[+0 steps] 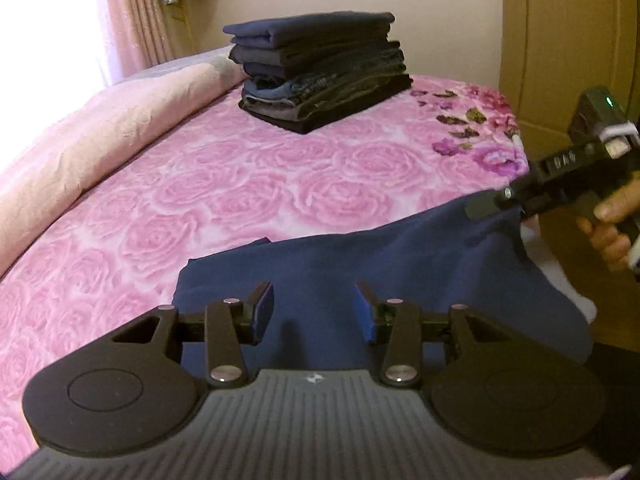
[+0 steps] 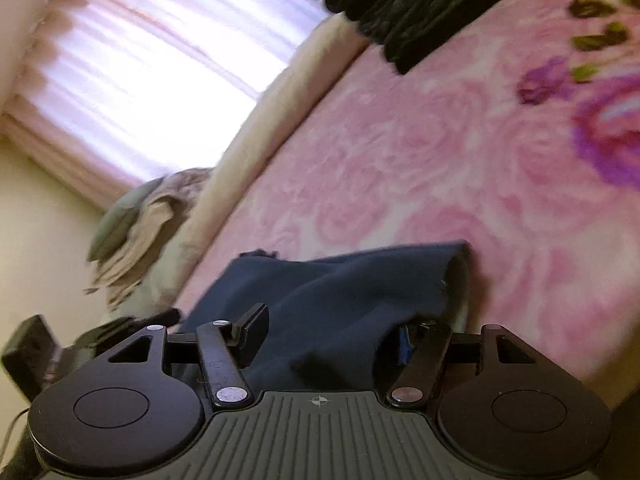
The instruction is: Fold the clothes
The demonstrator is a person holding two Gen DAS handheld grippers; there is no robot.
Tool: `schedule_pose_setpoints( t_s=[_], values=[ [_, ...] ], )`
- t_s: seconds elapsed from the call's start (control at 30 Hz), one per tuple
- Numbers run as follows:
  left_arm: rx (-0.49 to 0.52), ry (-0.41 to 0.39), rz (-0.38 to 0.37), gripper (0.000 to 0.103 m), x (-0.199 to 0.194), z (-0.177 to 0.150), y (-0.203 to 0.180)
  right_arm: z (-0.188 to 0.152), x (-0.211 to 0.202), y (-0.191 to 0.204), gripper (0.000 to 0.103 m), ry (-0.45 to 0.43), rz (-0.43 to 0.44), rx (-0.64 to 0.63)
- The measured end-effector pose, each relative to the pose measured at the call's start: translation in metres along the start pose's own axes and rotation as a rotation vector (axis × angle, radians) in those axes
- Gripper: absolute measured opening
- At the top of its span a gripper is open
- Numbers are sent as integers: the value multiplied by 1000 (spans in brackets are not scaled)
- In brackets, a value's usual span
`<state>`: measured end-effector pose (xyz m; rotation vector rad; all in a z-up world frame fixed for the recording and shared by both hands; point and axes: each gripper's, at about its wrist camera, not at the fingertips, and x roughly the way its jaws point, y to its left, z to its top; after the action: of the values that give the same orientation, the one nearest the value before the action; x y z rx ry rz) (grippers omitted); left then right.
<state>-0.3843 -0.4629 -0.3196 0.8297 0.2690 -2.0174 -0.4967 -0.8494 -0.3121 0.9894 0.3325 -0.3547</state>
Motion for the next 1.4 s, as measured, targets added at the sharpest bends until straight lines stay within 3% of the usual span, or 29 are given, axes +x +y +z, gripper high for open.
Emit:
schedule_pose_setpoints(
  t_s=[0.03, 0.07, 0.13, 0.27, 0.4, 0.6, 0.67, 0.73, 0.77, 0.9, 0.97, 1.0, 1.1, 1.17, 1.27, 1.3, 1.37, 1.4],
  values=[
    [-6, 1, 5, 38, 0, 0, 4, 6, 4, -3, 26, 7, 9, -6],
    [-13, 3, 10, 38, 1, 0, 9, 18, 1, -2, 22, -18, -7, -39],
    [-22, 14, 33, 38, 3, -1, 20, 44, -4, -4, 22, -73, -21, -90],
    [-63, 56, 69, 38, 12, -8, 41, 66, 9, -16, 22, -61, -70, -125],
    [-128, 85, 75, 38, 16, -18, 60, 46, 14, -34, 22, -6, -128, -93],
    [-207, 85, 30, 37, 23, -6, 89, 26, -28, -63, 23, -82, -197, 29],
    [-205, 95, 12, 37, 33, 4, 95, 23, -43, -62, 28, -113, -237, 28],
    [-213, 115, -9, 37, 45, 12, 102, 19, -54, -46, 85, -157, -250, -46],
    [-221, 129, -18, 37, 53, 14, 105, 17, -58, -36, 87, -183, -248, -98],
    [-253, 215, -77, 37, 83, 15, 116, 20, -40, 3, 87, -124, -177, -299],
    [-224, 233, -83, 25, 89, 14, 113, 21, -18, 22, 87, -48, -149, -429],
    [-209, 241, -85, 8, 92, 13, 112, 22, -7, 31, 87, -9, -134, -494],
    [-164, 201, -74, 6, 85, 14, 109, 25, 31, 50, 87, 95, -142, -670],
    [-203, 122, -44, 6, 75, 15, 117, 29, 55, 56, 87, 155, -161, -743],
    [-272, 93, -32, 6, 77, 8, 128, 27, 84, 60, 87, 234, -181, -830],
    [-277, 103, -31, 6, 81, 5, 127, 24, 93, 58, 86, 274, -192, -863],
    [-281, 115, -28, 6, 86, 0, 127, 17, 109, 55, 51, 355, -214, -928],
    [-291, 113, -31, 6, 87, -2, 129, 14, 112, 53, 25, 369, -232, -969]
  ],
)
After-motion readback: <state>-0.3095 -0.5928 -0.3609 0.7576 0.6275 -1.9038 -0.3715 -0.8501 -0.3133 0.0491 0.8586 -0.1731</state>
